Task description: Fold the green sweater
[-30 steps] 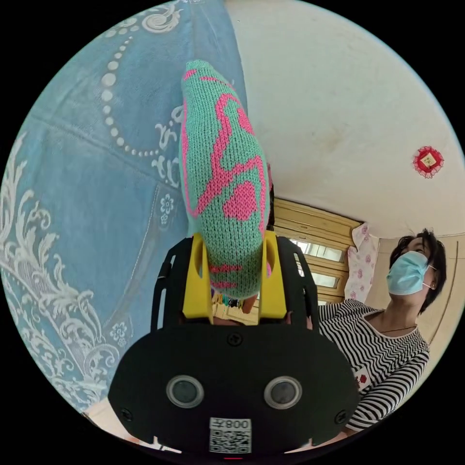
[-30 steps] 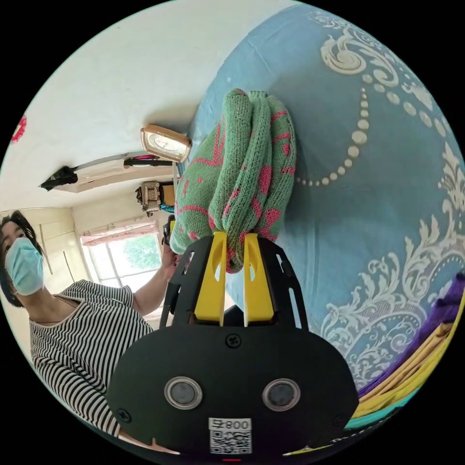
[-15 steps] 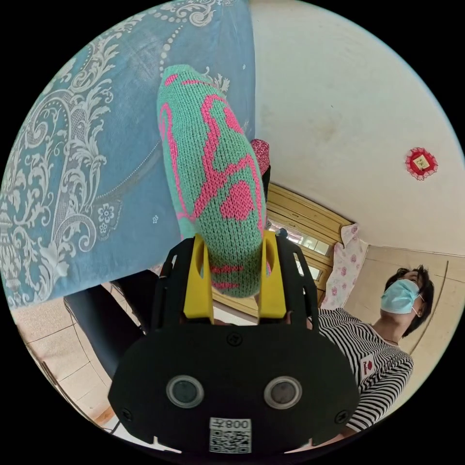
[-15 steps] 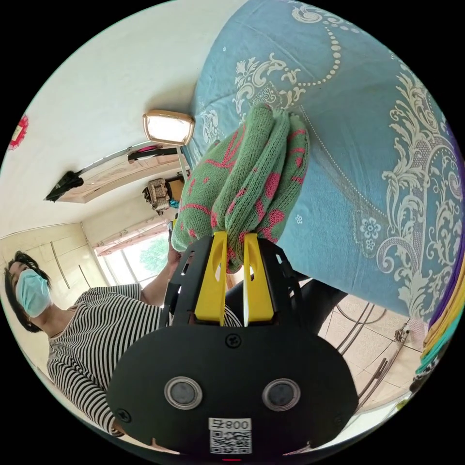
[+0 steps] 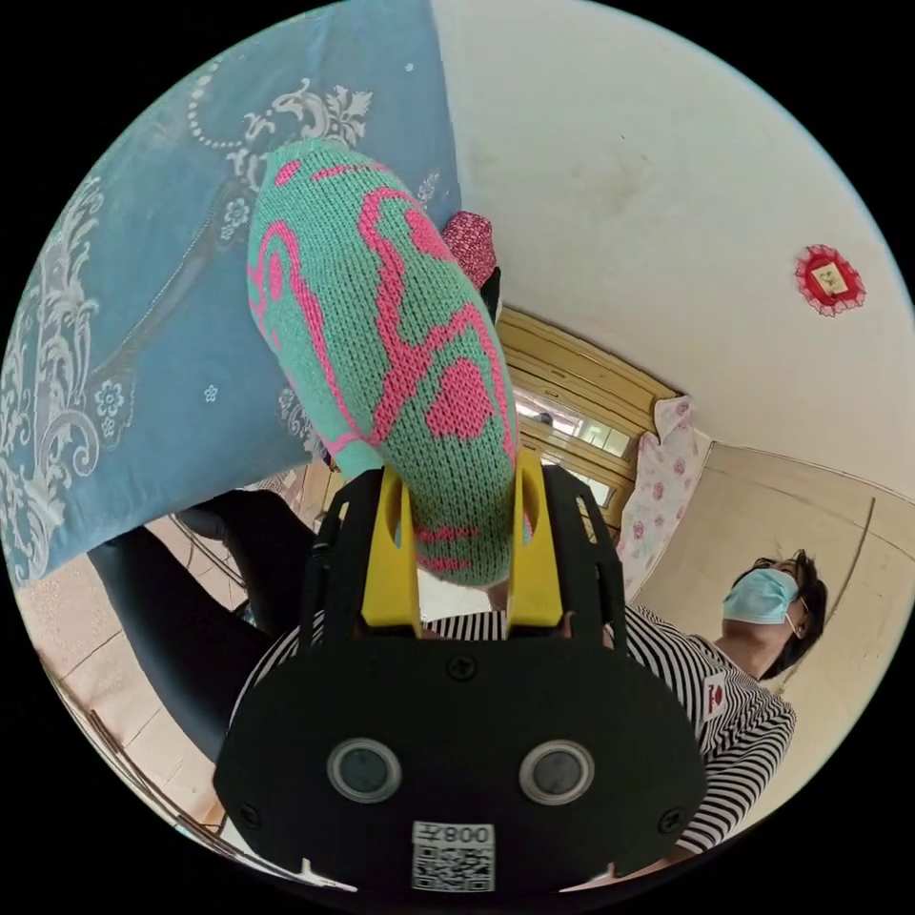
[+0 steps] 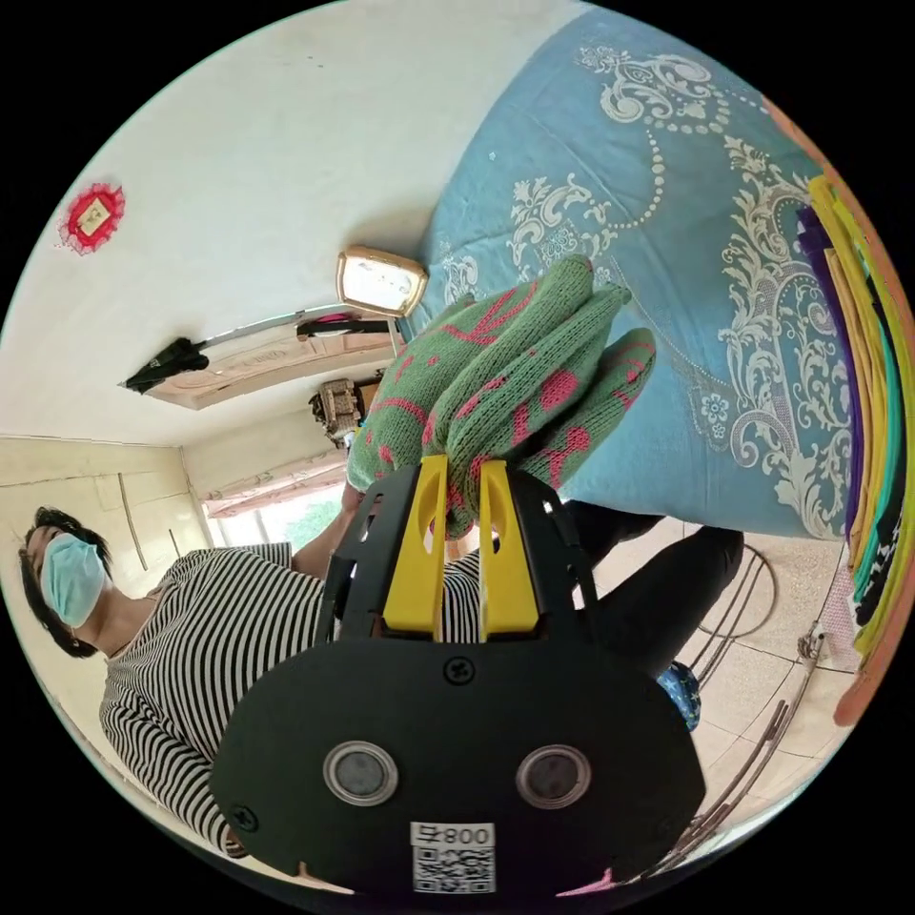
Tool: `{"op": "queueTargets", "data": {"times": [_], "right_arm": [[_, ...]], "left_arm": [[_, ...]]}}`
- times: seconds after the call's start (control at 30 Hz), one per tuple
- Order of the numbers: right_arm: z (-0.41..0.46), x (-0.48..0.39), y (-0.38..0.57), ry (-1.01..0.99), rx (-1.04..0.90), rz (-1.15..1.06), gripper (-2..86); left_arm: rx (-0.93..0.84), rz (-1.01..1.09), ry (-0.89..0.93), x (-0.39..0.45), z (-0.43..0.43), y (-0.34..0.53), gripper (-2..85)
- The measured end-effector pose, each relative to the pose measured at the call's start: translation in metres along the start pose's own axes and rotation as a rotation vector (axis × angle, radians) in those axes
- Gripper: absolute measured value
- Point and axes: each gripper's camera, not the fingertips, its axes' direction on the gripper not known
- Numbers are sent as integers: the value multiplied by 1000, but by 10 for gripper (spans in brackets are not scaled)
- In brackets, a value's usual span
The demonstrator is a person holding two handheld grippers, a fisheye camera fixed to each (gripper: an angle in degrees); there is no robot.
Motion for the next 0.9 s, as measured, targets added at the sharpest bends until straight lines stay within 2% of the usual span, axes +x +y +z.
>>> {"op": "queueTargets", "data": {"times": [0.23,0.47,0.6,0.8,0.9], "right_arm": [[-137,-10,-19,-7,183,-130,55],[-337,-58,-70,151,306,-396,56],[-438,-67,-104,195,341,-477,57],[-559,-47,-166,310,377,-506,61],[-593,0,-200,320,395,-429,64]], "left_arm": [[-50,177,54,55,98,-90,159],[-53,411,187,128,253,-206,159],[-28,532,223,159,347,-274,160],[3,635,217,147,464,-368,163],[18,579,160,105,511,-412,166]]}}
